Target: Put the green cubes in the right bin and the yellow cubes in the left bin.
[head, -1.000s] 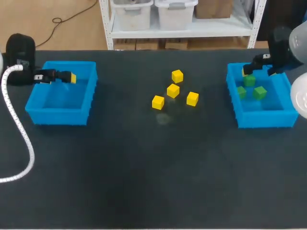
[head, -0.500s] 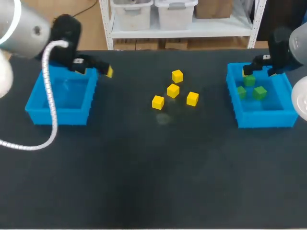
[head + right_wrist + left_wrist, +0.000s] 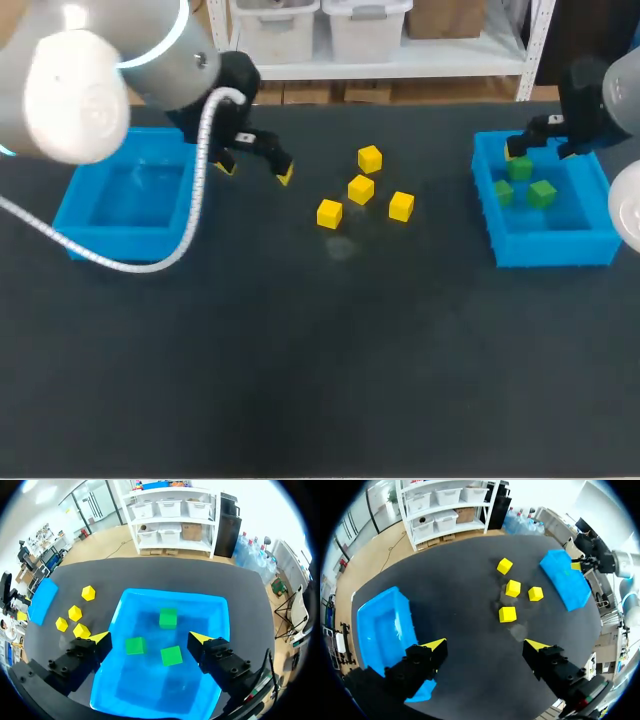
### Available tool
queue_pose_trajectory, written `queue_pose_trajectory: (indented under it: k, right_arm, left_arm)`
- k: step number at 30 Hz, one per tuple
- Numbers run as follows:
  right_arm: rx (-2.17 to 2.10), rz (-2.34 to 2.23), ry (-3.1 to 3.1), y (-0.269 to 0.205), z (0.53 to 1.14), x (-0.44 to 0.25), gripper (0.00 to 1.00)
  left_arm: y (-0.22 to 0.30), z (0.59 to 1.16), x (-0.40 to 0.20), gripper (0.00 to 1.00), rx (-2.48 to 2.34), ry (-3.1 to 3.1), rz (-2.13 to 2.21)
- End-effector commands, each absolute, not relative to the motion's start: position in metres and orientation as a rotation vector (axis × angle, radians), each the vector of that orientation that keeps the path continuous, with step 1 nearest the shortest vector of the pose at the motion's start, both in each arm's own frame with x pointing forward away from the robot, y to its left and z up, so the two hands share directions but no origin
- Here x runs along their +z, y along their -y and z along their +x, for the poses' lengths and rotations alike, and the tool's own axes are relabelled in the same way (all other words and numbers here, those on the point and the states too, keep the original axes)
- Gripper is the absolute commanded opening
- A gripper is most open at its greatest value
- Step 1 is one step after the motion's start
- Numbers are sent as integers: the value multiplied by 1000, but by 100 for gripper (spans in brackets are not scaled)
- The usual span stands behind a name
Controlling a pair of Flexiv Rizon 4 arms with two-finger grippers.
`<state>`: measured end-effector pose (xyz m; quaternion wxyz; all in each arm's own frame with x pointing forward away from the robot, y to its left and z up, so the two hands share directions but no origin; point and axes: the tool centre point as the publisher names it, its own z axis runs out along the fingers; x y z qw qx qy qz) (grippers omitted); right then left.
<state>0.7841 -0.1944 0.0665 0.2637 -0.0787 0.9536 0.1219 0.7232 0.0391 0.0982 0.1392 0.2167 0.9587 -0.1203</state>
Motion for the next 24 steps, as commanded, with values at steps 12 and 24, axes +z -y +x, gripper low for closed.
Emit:
queue_pose_trajectory:
  k: [12, 24]
  right_arm:
    - [319, -207, -2574, 194, 781, 67, 100]
    - [319, -207, -2574, 194, 781, 67, 100]
  left_arm:
    - [20, 747, 43, 100, -147, -3044, 775]
    - [39, 746, 26, 100, -86, -3075, 852]
